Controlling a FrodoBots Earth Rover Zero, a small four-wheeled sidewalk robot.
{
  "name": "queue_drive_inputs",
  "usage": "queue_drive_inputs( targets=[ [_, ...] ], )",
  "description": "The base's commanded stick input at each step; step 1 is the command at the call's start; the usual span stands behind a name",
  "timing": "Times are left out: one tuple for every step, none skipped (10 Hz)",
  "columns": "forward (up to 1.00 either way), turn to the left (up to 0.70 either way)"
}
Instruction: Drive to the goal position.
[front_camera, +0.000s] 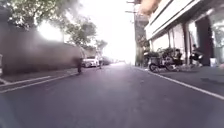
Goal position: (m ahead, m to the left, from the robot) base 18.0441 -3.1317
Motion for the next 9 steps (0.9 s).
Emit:
queue_drive_inputs(
  targets=[
    [0.45,0.0],
    [0.45,0.0],
    [0.45,0.0],
    [0.45,0.0],
    [0.45,0.0],
    [0.45,0.0],
    [0.45,0.0],
    [0.45,0.0],
    [0.45,0.0]
  ],
)
